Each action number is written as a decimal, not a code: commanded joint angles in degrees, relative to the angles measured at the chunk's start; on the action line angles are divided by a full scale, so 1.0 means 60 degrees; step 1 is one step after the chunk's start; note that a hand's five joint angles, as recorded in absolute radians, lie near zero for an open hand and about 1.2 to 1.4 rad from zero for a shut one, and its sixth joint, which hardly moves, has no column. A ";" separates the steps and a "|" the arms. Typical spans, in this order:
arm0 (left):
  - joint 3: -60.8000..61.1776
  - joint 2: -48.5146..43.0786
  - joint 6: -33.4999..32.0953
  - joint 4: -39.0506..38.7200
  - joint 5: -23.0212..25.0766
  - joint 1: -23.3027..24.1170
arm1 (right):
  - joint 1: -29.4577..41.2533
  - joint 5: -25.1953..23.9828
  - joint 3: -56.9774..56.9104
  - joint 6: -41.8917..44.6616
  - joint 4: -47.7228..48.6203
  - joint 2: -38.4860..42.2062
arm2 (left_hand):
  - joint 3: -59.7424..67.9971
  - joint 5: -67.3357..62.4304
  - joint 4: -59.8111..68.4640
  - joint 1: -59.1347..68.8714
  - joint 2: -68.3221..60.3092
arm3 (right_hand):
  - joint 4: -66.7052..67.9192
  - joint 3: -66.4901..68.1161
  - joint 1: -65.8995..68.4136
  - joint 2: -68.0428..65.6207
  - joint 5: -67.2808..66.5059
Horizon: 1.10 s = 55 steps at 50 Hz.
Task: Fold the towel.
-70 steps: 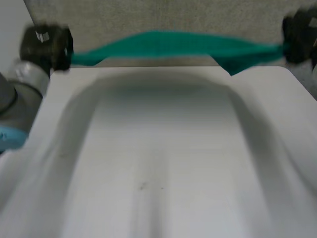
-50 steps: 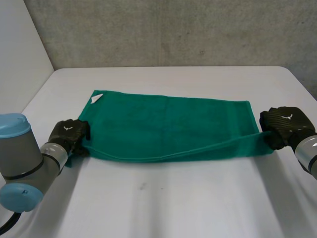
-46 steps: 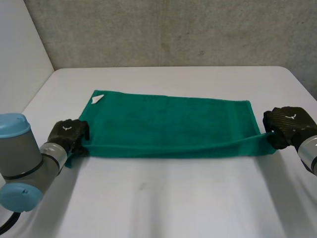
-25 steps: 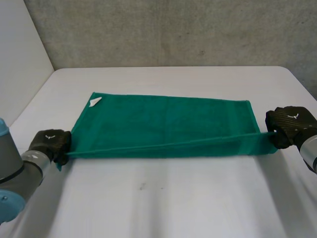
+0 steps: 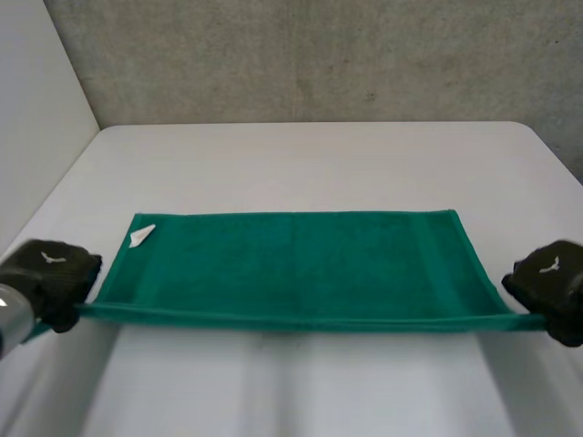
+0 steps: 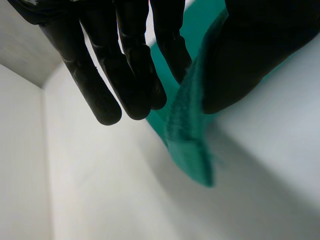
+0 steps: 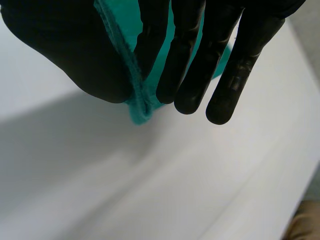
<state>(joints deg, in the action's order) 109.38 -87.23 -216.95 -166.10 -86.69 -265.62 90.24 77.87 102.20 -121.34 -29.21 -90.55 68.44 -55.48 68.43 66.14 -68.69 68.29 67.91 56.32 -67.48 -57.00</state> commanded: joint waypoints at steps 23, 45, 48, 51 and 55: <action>-0.9676 -0.4140 0.4369 -0.4998 -0.1358 0.1057 | 0.1894 0.2169 -0.8656 -0.4150 0.7518 0.2747 | 0.1927 -0.2420 0.1929 0.2309 -0.1884 | 0.1951 0.2015 0.3947 -0.2087 -0.2166; -0.4272 -0.5382 0.4679 -0.5818 -0.0522 0.0969 | 0.1894 0.1216 -0.3749 -0.4166 0.6978 0.4570 | 0.1927 -0.2420 0.1929 0.2309 -0.1884 | 0.1951 0.2015 0.3947 -0.2087 -0.2166; -0.3948 -0.5764 0.4606 -0.5789 -0.0434 0.0999 | 0.1879 0.1230 -0.3586 -0.4151 0.6817 0.5071 | 0.1927 -0.2420 0.1929 0.2309 -0.1884 | 0.1951 0.2015 0.3947 -0.2087 -0.2166; -0.3451 -0.5925 0.4474 -0.5599 -0.0419 0.1028 | 0.1850 0.1245 -0.3454 -0.4122 0.6423 0.5496 | 0.1927 -0.2420 0.1929 0.2309 -0.1884 | 0.1951 0.2015 0.3947 -0.2087 -0.2166; -0.2675 -0.5371 0.4065 -0.4941 -0.0419 0.0926 | 0.1792 0.1231 -0.3264 -0.4005 0.5559 0.5454 | 0.1927 -0.2420 0.1929 0.2309 -0.1884 | 0.1951 0.2015 0.3947 -0.2087 -0.2166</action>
<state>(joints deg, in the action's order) 87.38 -121.85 -189.64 -200.30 -89.31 -259.60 101.40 85.19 81.32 -146.12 10.43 -59.43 68.51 -55.48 68.45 66.14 -68.81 68.30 67.92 56.32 -67.49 -57.37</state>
